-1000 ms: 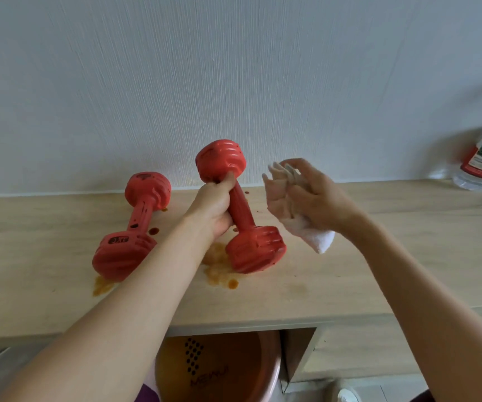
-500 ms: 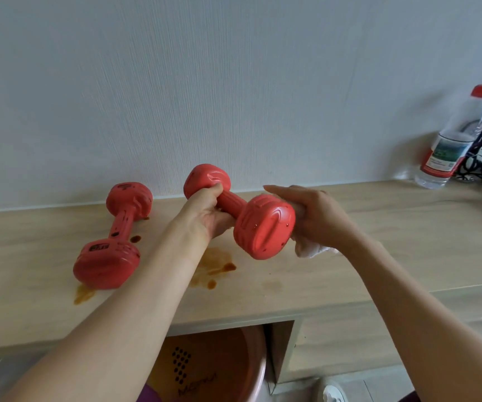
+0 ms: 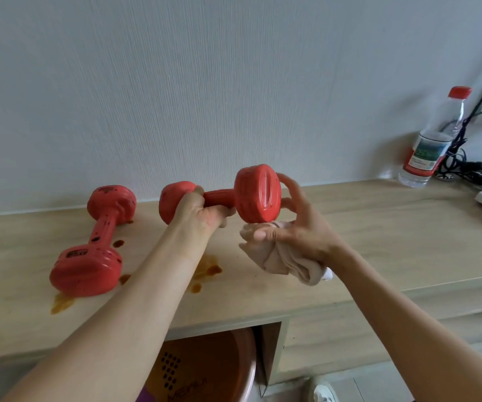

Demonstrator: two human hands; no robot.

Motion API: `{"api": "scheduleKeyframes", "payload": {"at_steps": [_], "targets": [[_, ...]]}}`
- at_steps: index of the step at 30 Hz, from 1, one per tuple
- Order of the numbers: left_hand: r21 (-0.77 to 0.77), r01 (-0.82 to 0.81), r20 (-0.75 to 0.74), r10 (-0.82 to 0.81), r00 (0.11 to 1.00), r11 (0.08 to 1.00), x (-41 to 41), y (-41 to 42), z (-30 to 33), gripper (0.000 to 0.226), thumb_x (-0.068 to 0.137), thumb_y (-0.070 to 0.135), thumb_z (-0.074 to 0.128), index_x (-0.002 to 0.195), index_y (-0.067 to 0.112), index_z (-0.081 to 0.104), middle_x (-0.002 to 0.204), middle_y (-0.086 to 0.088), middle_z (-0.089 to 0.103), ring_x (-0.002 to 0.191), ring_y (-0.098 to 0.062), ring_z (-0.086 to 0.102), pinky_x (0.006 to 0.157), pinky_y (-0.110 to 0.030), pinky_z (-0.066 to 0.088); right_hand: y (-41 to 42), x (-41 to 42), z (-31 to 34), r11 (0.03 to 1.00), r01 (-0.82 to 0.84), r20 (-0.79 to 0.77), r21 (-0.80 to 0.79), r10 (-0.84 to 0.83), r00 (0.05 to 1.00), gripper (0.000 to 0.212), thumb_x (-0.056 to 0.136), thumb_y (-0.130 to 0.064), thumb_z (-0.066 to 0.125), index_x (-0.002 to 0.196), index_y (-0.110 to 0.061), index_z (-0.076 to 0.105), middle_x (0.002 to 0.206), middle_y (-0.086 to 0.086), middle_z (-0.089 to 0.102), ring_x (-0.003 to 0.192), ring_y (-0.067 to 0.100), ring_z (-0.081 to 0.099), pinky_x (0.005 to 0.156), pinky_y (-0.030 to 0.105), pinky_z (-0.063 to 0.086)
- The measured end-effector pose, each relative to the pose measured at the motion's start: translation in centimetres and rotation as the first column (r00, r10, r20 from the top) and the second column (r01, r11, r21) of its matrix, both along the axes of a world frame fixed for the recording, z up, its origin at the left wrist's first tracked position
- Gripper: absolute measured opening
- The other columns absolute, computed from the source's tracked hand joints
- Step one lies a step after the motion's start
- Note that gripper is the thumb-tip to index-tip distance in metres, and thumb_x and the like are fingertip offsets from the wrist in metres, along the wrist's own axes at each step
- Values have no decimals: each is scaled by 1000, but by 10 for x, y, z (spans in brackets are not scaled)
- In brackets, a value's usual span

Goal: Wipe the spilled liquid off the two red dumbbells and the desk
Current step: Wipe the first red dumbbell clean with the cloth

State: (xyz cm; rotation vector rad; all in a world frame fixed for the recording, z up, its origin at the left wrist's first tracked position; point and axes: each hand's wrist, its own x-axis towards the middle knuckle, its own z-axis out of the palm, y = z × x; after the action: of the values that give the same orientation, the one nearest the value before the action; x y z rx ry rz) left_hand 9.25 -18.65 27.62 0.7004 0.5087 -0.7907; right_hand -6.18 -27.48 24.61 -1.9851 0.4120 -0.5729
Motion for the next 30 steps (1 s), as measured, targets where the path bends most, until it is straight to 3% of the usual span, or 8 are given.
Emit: {"api": "scheduleKeyframes", "payload": {"at_steps": [7, 14, 17, 19, 22, 24, 27, 30], "targets": [[-264, 40, -216, -99, 971, 964, -2, -3, -9, 74, 89, 15, 59, 145, 10, 10, 153, -16, 9, 136, -38, 29, 107, -55, 32, 6, 2, 5, 997, 62, 107, 56, -67, 992, 82, 58, -39, 86, 125, -41, 38, 109, -6, 61, 97, 11, 64, 88, 37, 54], [-17, 270, -23, -270, 963, 963, -12, 0, -7, 45, 96, 20, 51, 133, -1, 40, 111, -21, 55, 124, -26, 47, 88, -35, 44, -2, 1, 8, 985, 51, 119, 166, -71, 990, 74, 61, -32, 83, 124, -33, 45, 106, 4, 64, 94, 17, 66, 82, 31, 56], [-11, 359, 42, -358, 933, 933, -8, 3, -19, 41, 94, 22, 52, 128, 0, 49, 120, -18, 61, 111, -29, 59, 98, -38, 47, -6, -1, 11, 975, 40, 136, 217, -71, 988, 68, 68, -21, 83, 125, -30, 47, 104, 5, 65, 92, 19, 67, 78, 27, 57], [124, 427, 163, -443, 882, 896, -9, 7, -23, 35, 94, 24, 52, 120, 0, 55, 113, -13, 64, 94, -24, 65, 82, -34, 56, -9, -2, 12, 967, 39, 138, 252, -76, 987, 66, 70, -19, 80, 126, -28, 47, 104, 6, 65, 89, 18, 68, 76, 25, 57], [653, 391, 382, -728, 569, 648, -17, 24, -13, 27, 94, 30, 53, 89, 4, 60, 71, -5, 60, 52, -14, 55, 43, -20, 48, -13, -6, 13, 952, 41, 129, 304, -83, 988, 66, 71, -20, 79, 128, -26, 47, 103, 8, 66, 84, 16, 69, 69, 21, 55], [886, 31, 448, -872, 199, 462, -14, 31, -9, 24, 91, 31, 57, 87, 8, 57, 65, -1, 59, 53, -14, 53, 50, -23, 44, -16, -8, 13, 950, 49, 116, 308, -88, 989, 65, 71, -22, 79, 128, -27, 47, 102, 10, 67, 82, 16, 70, 67, 20, 53], [787, -396, 421, -881, -214, 472, -11, 27, -7, 41, 76, 31, 75, 106, 15, 53, 99, 0, 56, 91, -18, 55, 80, -32, 46, -18, -11, 12, 944, 47, 107, 325, -87, 990, 64, 72, -23, 78, 128, -27, 48, 101, 10, 68, 81, 17, 71, 65, 20, 53], [753, -435, 303, -846, -438, 495, -16, 7, -10, 64, 68, 28, 81, 123, 16, 50, 118, -3, 48, 112, -21, 45, 93, -34, 40, -17, -12, 13, 938, 41, 117, 343, -86, 989, 61, 73, -19, 77, 126, -25, 49, 99, 12, 69, 78, 16, 71, 62, 18, 52]]}}
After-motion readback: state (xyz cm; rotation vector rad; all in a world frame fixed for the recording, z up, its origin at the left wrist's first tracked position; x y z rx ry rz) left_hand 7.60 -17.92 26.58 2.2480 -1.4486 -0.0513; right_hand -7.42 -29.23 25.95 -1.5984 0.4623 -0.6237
